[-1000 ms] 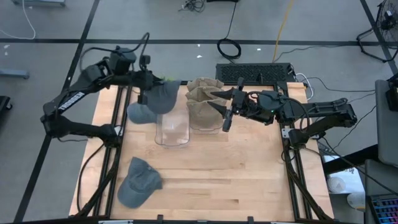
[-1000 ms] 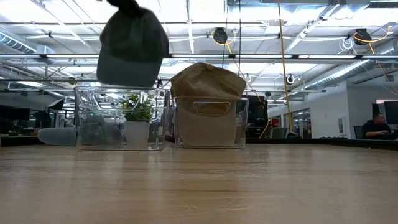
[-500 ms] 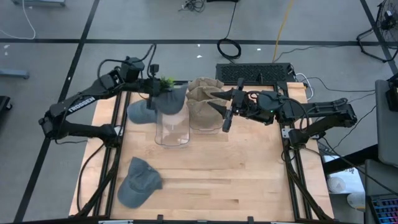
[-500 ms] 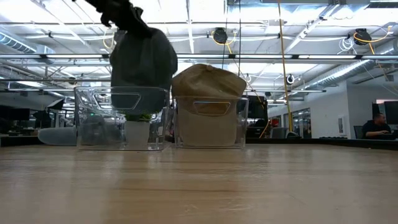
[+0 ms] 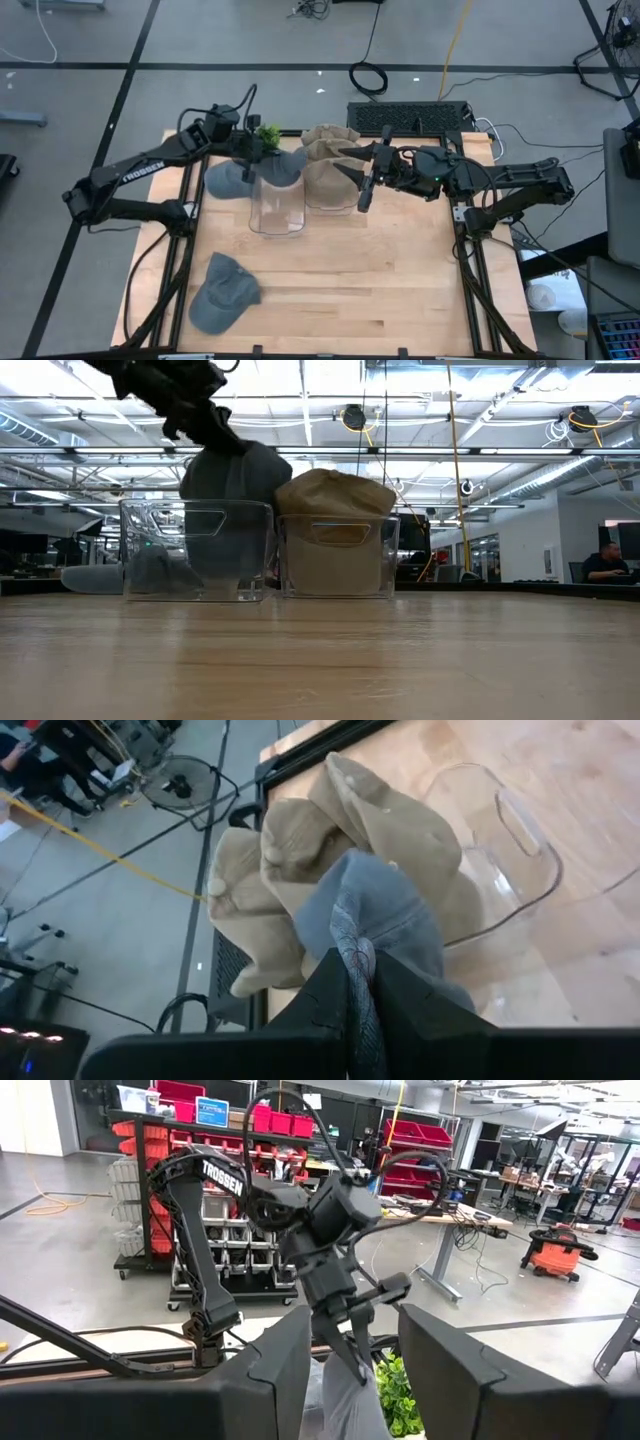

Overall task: Pick & Place hat
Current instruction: Put the right blue cap into the left transparent bin

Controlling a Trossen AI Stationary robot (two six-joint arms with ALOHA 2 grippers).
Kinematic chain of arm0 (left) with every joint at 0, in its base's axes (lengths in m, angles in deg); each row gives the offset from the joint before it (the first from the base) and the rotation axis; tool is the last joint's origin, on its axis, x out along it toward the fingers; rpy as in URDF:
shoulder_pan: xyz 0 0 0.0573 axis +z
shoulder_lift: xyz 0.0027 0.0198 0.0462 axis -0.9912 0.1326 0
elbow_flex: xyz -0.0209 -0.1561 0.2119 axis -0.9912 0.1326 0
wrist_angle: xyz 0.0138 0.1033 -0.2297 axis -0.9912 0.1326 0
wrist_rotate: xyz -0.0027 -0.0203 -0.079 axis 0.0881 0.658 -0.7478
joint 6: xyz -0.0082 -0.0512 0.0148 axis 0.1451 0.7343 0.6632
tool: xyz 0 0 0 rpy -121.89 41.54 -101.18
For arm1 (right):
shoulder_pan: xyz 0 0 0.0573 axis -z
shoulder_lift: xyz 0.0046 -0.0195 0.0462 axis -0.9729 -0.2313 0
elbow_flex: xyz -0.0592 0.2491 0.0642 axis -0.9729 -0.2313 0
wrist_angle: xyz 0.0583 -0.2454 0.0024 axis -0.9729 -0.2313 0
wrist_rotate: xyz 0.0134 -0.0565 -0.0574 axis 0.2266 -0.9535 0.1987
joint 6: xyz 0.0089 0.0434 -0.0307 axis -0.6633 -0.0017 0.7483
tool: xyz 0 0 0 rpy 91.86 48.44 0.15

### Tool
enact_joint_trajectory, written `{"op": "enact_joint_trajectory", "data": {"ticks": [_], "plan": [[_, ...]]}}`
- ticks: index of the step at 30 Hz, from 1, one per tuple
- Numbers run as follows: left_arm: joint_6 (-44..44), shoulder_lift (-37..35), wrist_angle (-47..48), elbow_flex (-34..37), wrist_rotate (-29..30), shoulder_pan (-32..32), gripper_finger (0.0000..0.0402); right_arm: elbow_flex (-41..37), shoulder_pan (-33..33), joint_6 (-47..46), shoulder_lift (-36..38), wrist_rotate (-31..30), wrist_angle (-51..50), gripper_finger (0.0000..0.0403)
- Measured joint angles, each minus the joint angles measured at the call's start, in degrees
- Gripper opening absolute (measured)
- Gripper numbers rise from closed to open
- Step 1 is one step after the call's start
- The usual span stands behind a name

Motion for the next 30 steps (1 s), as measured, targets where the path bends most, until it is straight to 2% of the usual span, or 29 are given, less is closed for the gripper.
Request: {"op": "enact_joint_trajectory", "data": {"ticks": [4, 9, 17, 20, 30], "plan": [[1.0, 0.0, -3.8, 2.8, 0.3, 0.8, 0.0022, 0.0, 0.0, 0.0, 0.0, 0.0, 0.0, 0.0141], [1.5, 0.0, -3.8, 4.2, 3.0, 1.2, 0.0022, 0.0, 0.0, 0.0, 0.0, 0.0, 0.0, 0.0141], [6.3, 0.5, -3.8, 4.4, 9.6, 3.4, 0.0023, 0.0, 0.0, 0.0, 0.0, -0.1, 0.0, 0.0141], [8.4, 0.5, -4.5, 4.4, 10.9, 3.4, 0.0057, 0.0, 0.0, 0.0, 0.0, -0.1, 0.0, 0.0141], [19.0, -1.4, -5.6, 4.4, 10.8, 2.7, 0.0222, 0.0, 0.0, 0.0, 0.0, 0.0, 0.0, 0.0141]]}}
